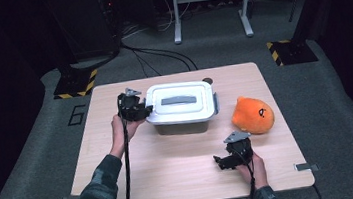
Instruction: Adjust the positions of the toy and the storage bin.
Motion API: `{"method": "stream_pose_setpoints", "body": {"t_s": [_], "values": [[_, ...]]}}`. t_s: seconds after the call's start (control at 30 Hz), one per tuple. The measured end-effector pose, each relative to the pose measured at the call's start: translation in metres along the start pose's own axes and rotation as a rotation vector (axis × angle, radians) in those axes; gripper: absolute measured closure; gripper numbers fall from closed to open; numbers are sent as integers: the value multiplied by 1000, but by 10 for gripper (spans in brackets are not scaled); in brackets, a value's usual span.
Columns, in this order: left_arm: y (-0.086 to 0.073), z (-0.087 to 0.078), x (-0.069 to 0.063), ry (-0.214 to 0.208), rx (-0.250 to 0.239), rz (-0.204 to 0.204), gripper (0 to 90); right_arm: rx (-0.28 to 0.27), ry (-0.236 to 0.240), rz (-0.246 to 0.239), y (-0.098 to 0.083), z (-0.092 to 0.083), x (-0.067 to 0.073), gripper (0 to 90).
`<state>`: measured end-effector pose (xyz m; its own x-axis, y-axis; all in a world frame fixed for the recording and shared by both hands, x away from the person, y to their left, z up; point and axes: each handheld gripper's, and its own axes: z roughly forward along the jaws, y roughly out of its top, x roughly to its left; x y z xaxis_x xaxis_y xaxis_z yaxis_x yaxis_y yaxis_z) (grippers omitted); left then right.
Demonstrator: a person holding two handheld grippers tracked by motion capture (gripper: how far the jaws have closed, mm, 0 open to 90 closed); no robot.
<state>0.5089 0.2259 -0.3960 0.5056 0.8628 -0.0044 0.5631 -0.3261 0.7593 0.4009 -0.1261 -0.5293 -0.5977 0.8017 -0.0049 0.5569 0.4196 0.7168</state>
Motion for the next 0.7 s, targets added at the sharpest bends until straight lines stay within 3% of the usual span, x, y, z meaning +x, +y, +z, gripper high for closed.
{"method": "stream_pose_setpoints", "body": {"t_s": [0.13, 0.2, 0.27, 0.33, 0.4, 0.5, 0.63, 0.7], "values": [[-4, -7, -6, 6, -4, 12, 625, 0, 0, 0, 0, 0, 0, 25], [-6, -10, -9, -11, -12, 16, 693, 0, 0, 2, 0, 0, 0, 25], [-6, -10, -12, 10, -9, 51, 674, 1, 1, 2, 0, 0, 0, 25], [-4, -7, -11, 6, -14, 59, 637, 1, 1, 2, 0, 0, 0, 25], [0, -5, -9, -13, -27, 55, 522, 1, 1, 2, 0, 0, 0, 26], [11, -3, -12, -47, -57, 94, 318, 0, 3, 3, 0, 0, 0, 27], [27, 6, -22, -87, -74, 161, 194, -5, 2, -1, 0, 0, -1, 31], [36, 16, -26, -139, -70, 184, 143, -5, 2, 1, 0, 0, -1, 32]]}}
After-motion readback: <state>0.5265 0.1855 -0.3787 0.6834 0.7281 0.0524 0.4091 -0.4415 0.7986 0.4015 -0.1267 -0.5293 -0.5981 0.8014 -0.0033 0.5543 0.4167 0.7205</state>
